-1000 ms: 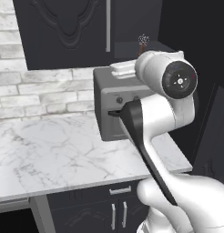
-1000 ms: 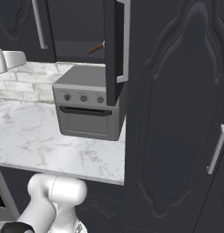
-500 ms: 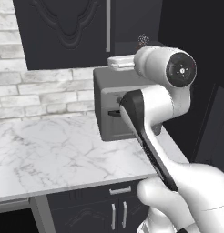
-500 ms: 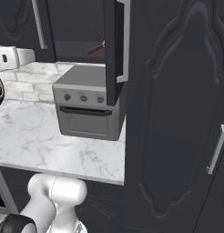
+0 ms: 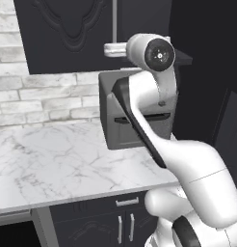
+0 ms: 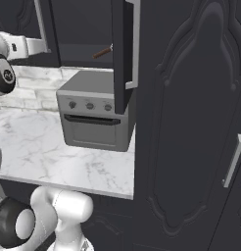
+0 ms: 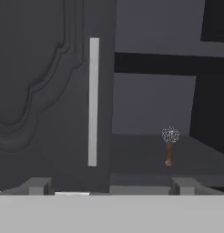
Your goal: The dining table condiment station is running low on mustard. Refill the condiment station by opening the cabinet and taking the mustard from the cabinet and placing it on the dining table.
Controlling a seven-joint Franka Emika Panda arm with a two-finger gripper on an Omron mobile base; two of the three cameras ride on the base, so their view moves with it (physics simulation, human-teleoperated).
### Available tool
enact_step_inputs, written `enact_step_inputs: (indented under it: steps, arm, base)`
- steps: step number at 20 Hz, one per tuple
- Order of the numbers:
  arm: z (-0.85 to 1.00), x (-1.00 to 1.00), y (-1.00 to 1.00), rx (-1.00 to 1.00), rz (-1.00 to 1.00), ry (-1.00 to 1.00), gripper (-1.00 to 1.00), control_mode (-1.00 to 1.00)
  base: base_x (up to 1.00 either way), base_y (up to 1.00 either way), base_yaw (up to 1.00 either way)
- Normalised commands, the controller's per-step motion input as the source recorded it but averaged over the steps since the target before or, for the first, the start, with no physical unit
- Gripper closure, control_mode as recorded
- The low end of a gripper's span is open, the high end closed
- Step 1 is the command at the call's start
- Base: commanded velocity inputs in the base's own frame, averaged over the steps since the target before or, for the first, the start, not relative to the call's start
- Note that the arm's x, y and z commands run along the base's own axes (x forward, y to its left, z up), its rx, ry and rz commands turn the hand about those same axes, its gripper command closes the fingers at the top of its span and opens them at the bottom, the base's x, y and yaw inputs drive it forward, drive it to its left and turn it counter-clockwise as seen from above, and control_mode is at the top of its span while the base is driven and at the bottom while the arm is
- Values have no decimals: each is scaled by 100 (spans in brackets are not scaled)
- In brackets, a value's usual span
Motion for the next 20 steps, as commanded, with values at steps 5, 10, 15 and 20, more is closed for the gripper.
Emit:
enact_step_inputs:
  steps: [5,10,15,20]
  arm:
    - [30,60,17,0,-17,0,-100,-100]
    - [3,52,31,0,3,0,-100,-100]
    - [0,56,1,1,21,0,-100,-100]
    - [0,41,0,0,11,0,-100,-100]
  base:
    - [0,0,0]
    - [0,0,0]
    - [0,0,0]
    - [0,0,0]
